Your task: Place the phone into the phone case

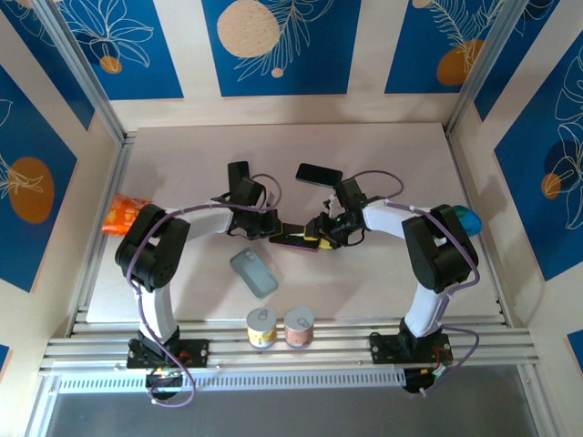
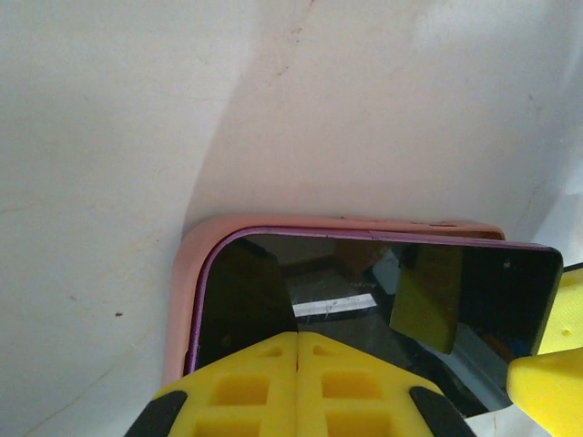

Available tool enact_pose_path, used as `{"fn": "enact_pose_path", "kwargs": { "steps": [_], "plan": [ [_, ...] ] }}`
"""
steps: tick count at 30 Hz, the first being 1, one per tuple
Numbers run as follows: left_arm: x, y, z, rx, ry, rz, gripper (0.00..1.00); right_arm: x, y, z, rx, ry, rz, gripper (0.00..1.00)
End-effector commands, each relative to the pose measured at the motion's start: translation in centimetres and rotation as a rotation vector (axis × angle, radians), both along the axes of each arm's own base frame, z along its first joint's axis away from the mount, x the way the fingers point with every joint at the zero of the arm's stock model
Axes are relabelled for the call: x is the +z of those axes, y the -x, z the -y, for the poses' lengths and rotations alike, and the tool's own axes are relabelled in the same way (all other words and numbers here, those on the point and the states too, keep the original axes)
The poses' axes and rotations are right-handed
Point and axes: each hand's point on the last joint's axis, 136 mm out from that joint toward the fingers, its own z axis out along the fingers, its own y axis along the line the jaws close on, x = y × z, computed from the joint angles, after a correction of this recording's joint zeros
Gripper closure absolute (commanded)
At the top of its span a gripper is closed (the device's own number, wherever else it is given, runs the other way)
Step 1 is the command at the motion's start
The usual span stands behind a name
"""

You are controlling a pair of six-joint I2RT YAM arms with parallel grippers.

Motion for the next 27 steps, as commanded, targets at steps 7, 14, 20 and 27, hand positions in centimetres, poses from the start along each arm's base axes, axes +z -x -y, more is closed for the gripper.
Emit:
{"fn": "enact_pose_path", "kwargs": {
  "steps": [7, 14, 20, 27],
  "plan": [
    [-2.0, 0.1, -1.1, 0.019, -0.036, -0.024, 1.0, 0.0, 1.2, 1.7, 0.01, 0.117, -0.051, 0.51],
    [-1.8, -0.1, -1.3, 0.023, -0.047, -0.014, 1.0, 1.4, 1.1, 2.0, 0.016, 0.122, -0.004, 0.5],
    [-0.5, -0.6, -1.1, 0.042, -0.026, 0.009, 1.0, 2.1, 1.4, 1.5, 0.006, 0.063, 0.044, 0.72],
    [2.0, -1.5, -1.3, 0.056, -0.027, 0.053, 1.0, 1.1, 1.8, 1.7, -0.011, 0.052, 0.05, 1.0]
  ]
}}
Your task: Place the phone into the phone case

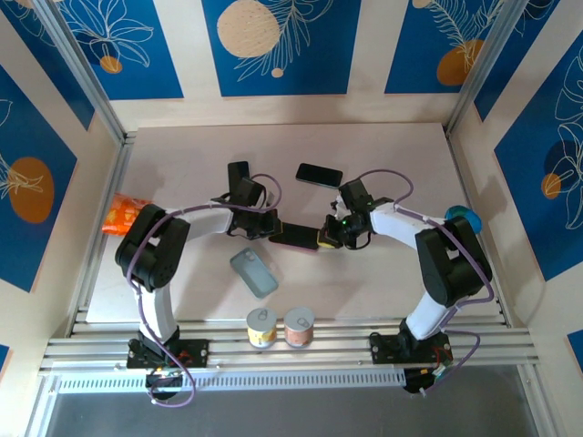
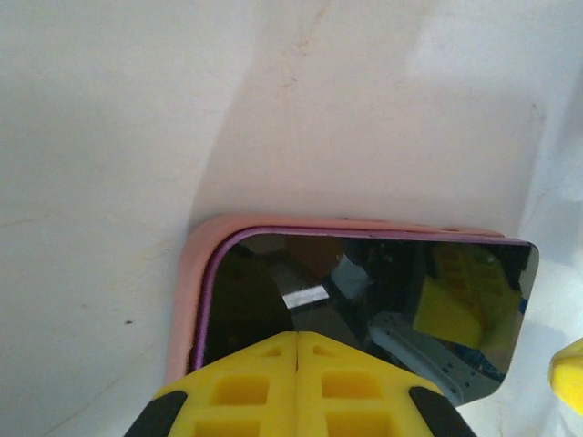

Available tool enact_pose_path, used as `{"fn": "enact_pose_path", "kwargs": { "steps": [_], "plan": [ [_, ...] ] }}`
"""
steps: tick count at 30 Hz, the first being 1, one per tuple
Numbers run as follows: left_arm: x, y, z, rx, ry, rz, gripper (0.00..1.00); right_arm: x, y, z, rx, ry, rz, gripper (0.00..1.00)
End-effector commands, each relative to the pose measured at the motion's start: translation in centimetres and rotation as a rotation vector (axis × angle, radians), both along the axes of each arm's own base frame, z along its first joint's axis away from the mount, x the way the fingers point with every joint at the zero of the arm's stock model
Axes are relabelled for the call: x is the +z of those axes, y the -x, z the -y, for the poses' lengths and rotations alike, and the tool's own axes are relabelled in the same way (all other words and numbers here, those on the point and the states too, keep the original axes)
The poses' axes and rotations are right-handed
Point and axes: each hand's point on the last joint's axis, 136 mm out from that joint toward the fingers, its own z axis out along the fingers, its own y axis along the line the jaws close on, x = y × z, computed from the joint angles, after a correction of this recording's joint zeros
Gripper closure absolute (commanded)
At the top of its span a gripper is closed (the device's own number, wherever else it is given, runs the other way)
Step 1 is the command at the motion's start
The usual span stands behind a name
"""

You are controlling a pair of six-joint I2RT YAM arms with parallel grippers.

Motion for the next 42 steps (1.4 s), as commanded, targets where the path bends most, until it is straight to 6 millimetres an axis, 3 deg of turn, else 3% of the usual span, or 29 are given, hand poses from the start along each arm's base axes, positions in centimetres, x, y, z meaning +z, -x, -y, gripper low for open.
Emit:
{"fn": "enact_pose_path", "kwargs": {
  "steps": [1, 13, 18, 23, 28, 36, 42],
  "plan": [
    [2.1, -1.1, -0.8, 0.038, -0.013, 0.041, 1.0, 0.0, 0.4, -0.5, 0.008, -0.039, 0.009, 1.0],
    [2.5, -1.1, -1.6, 0.054, -0.036, 0.038, 1.0, -0.5, 0.6, -1.2, 0.018, -0.051, 0.021, 1.0],
    [2.1, -0.5, -2.9, 0.076, -0.059, 0.033, 1.0, -1.3, 0.8, -1.1, 0.018, -0.035, 0.013, 1.0],
    [1.7, 0.3, -4.9, 0.098, -0.107, 0.03, 0.91, -1.8, 0.9, -1.1, 0.015, -0.027, 0.003, 1.0],
    [0.6, 1.5, -5.6, 0.072, -0.151, -0.007, 0.91, -1.8, 0.8, -1.1, 0.016, -0.026, 0.006, 1.0],
    [-1.6, 2.3, -5.1, 0.041, -0.159, -0.063, 0.91, -1.9, 0.8, -1.1, 0.013, -0.023, 0.004, 1.0],
    [-2.2, 2.4, -4.2, 0.03, -0.148, -0.071, 0.91, -2.0, 0.8, -1.1, 0.014, -0.023, 0.002, 1.0]
  ]
}}
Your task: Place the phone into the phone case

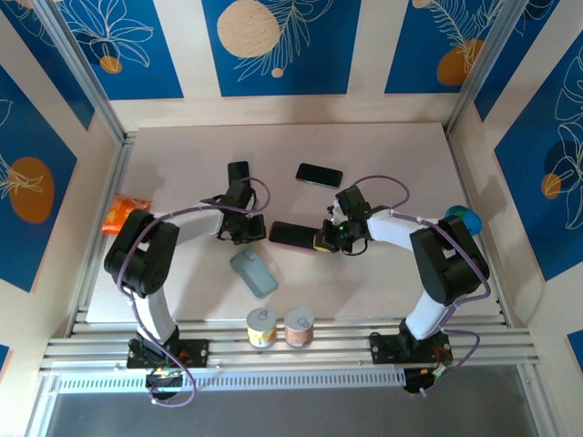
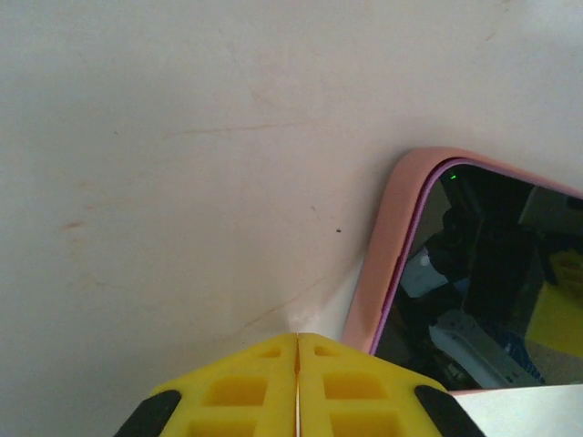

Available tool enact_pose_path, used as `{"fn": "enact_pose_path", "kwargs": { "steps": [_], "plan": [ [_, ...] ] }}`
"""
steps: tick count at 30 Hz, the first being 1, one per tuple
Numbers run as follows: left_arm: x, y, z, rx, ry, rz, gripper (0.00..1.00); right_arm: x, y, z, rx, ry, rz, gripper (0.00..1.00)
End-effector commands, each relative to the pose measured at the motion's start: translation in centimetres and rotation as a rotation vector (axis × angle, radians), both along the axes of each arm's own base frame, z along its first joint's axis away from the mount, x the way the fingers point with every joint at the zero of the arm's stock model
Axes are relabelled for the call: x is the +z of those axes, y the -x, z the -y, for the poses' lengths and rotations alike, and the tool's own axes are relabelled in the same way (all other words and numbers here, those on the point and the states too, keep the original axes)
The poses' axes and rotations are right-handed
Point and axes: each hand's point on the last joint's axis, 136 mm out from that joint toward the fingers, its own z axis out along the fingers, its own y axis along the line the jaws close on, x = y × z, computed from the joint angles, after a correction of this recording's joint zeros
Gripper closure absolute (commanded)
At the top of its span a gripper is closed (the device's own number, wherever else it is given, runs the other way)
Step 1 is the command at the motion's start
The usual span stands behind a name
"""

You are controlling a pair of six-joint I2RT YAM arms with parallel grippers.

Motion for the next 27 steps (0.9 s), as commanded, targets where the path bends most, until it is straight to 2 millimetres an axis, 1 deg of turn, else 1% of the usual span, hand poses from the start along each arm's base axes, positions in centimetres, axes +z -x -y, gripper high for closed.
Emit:
{"fn": "enact_pose_path", "kwargs": {
  "steps": [1, 12, 27],
  "plan": [
    [-0.8, 0.8, 0.6, -0.026, 0.005, -0.027, 0.91, -0.8, 0.6, 0.1, -0.003, 0.013, -0.031, 1.0],
    [-1.6, 1.3, 1.8, -0.047, 0.008, -0.042, 0.92, -1.4, 0.4, -0.2, -0.003, 0.004, -0.042, 1.0],
    [-1.4, 1.3, 3.1, -0.068, 0.025, -0.04, 0.92, -1.8, 0.5, -0.6, 0.005, 0.003, -0.051, 1.0]
  ]
}}
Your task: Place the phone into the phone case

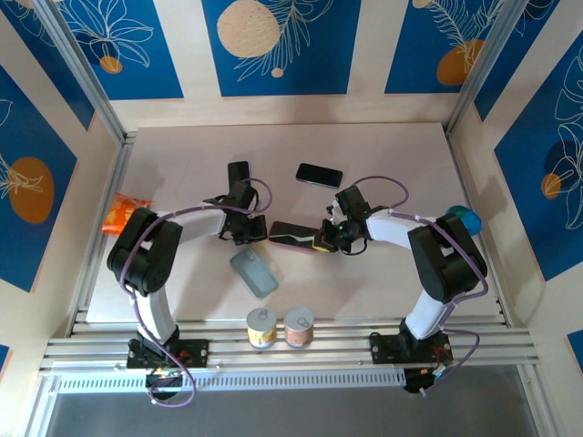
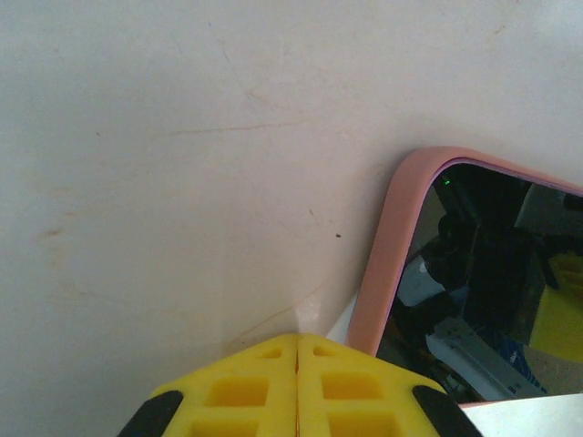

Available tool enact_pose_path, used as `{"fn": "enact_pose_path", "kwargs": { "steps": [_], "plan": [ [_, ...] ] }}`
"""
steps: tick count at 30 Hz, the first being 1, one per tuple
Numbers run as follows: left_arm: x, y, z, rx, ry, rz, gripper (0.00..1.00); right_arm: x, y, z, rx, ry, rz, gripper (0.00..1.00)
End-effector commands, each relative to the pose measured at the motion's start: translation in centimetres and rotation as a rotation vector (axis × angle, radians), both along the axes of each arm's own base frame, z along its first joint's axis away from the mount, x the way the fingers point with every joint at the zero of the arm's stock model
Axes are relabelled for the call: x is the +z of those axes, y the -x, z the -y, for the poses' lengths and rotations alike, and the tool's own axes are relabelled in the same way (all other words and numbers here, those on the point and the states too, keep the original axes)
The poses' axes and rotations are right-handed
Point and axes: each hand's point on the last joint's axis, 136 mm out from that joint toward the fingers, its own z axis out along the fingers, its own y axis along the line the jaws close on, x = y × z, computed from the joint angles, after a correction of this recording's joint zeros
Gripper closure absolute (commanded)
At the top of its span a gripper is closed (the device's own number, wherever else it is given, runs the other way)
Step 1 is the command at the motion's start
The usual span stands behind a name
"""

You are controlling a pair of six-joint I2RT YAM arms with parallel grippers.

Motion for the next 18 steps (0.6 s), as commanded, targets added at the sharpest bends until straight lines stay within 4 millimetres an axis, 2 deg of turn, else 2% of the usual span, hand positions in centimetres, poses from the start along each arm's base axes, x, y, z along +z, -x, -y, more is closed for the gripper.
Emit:
{"fn": "enact_pose_path", "kwargs": {
  "steps": [1, 6, 15, 18],
  "plan": [
    [-1.1, 1.2, 2.4, -0.054, 0.034, -0.039, 0.92, -1.5, 0.6, -0.2, 0.001, 0.024, -0.045, 1.0],
    [-0.8, 1.3, 2.3, -0.059, 0.027, -0.032, 0.93, -0.8, 0.5, -0.3, 0.0, 0.02, -0.031, 1.0],
    [2.3, 0.4, 1.9, -0.064, 0.02, 0.035, 0.93, 3.7, -0.6, -0.4, 0.011, 0.009, 0.071, 1.0],
    [3.0, 0.1, 1.7, -0.055, 0.019, 0.062, 0.93, 4.6, -0.6, -0.3, 0.023, 0.015, 0.092, 1.0]
  ]
}}
